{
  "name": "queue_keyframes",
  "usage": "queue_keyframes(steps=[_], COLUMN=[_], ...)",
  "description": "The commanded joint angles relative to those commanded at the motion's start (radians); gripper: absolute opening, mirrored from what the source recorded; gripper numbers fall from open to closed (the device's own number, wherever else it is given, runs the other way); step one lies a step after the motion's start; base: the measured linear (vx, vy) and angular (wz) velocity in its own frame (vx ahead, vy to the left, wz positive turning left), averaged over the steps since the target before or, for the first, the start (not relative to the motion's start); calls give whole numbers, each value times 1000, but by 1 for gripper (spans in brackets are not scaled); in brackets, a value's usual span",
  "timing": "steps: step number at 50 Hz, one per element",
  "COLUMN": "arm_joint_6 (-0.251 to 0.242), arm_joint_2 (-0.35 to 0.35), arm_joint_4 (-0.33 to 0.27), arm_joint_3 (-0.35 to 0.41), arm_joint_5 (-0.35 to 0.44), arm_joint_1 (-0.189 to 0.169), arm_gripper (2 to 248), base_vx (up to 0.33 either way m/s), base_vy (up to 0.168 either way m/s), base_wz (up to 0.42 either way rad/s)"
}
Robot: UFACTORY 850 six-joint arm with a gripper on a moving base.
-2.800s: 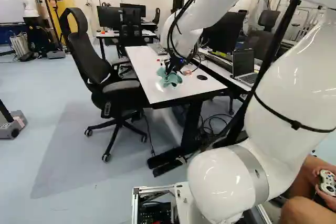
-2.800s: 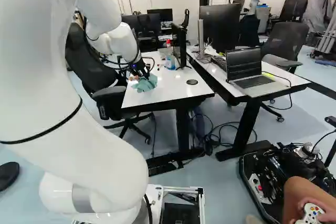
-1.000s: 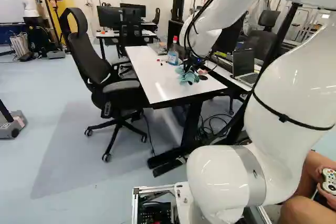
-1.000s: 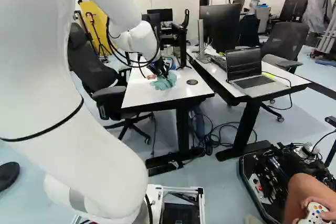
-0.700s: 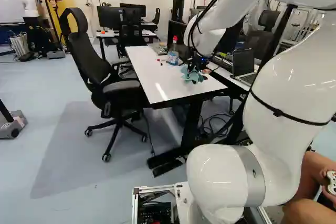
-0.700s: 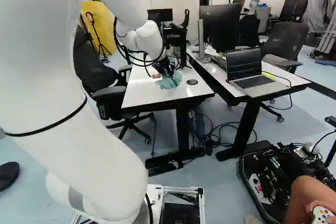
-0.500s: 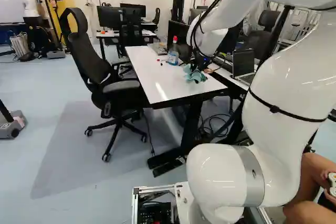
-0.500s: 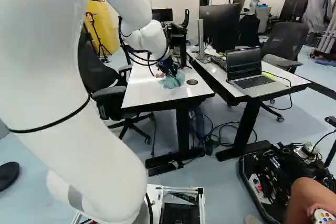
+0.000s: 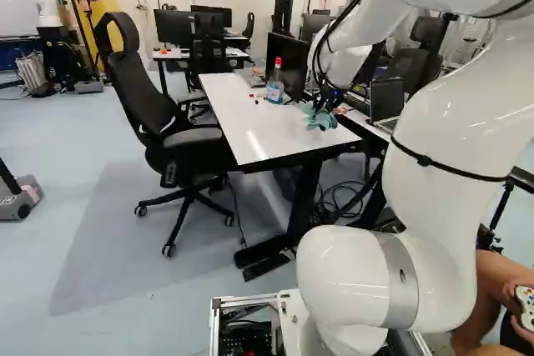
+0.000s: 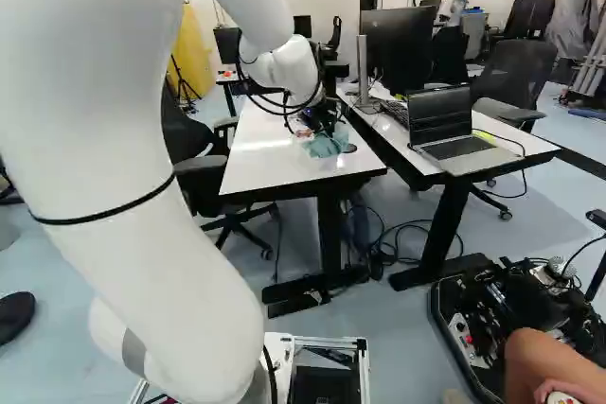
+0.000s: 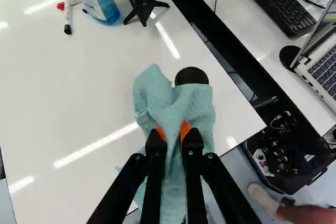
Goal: Clean the table with the green towel
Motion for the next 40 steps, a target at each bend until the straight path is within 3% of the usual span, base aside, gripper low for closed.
queue_keyframes(steps=[25,40], arm_joint_6=[0,0], arm_joint_2=[-68,-77], arm_joint_4=[0,0], arm_joint_3=[-76,-86], arm_joint_5=[0,0], arm_joint_1=[-70,-77], arm_gripper=[46,46], base_vx=[0,0], base_vy=[0,0], base_wz=[0,0])
